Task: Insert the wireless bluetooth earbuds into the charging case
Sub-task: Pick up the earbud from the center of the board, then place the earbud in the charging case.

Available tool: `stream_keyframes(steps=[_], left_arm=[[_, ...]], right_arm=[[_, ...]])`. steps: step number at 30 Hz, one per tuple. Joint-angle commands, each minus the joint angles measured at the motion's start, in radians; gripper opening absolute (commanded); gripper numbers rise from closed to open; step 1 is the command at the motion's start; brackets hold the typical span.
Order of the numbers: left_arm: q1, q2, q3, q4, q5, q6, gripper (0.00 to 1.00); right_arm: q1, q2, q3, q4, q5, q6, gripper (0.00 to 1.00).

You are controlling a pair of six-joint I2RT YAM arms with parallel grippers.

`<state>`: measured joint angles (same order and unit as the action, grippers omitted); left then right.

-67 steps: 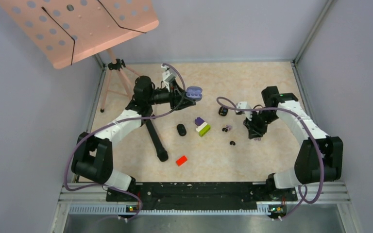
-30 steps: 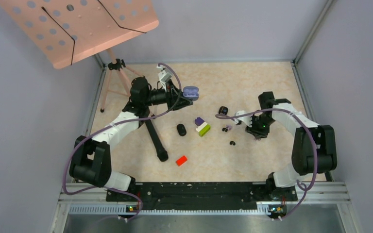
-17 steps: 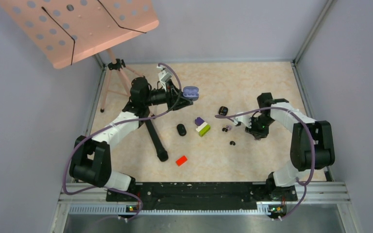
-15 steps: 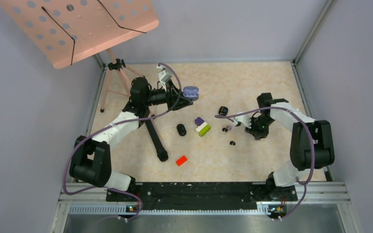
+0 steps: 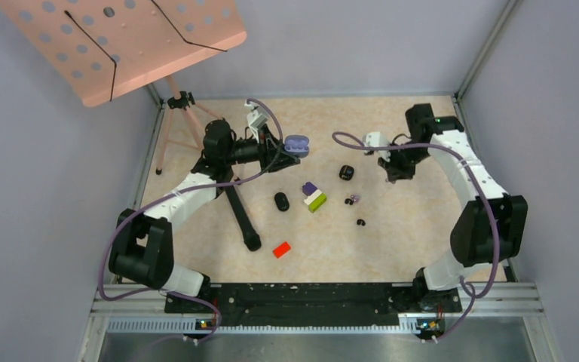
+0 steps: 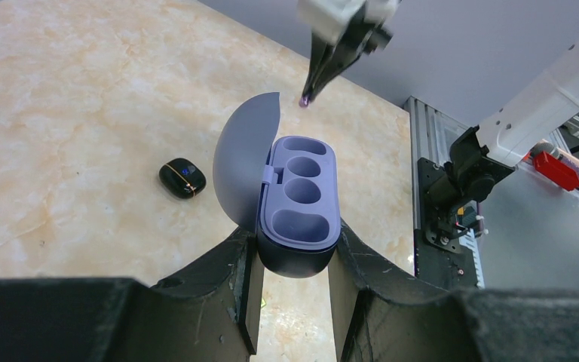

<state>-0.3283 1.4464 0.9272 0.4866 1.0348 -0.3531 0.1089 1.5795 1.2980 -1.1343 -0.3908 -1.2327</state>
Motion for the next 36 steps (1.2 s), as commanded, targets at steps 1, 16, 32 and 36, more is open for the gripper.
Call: stream_keyframes(steps=[1,16,32,36], left_arm=[[-0.007,0.032,0.028,0.090,0.050,0.004,0.00],[-0.033,0.115,0.081,0.385,0.172,-0.157,0.00],[-0.042,0.107,0.114,0.302,0.209,-0.052,0.00],[-0.044,0.109,0.122,0.286,0.217,-0.037,0.00]], right_arm=[[0.109,-0.073,0.257,-0.196,-0.188,0.121,0.00],[0.419,0.054,0.761,-0.008,-0.361,0.582,0.00],[0.514,0.104,0.775,0.042,-0.203,0.597,0.00],[0.514,0.105,0.765,0.045,-0.184,0.593,0.00]])
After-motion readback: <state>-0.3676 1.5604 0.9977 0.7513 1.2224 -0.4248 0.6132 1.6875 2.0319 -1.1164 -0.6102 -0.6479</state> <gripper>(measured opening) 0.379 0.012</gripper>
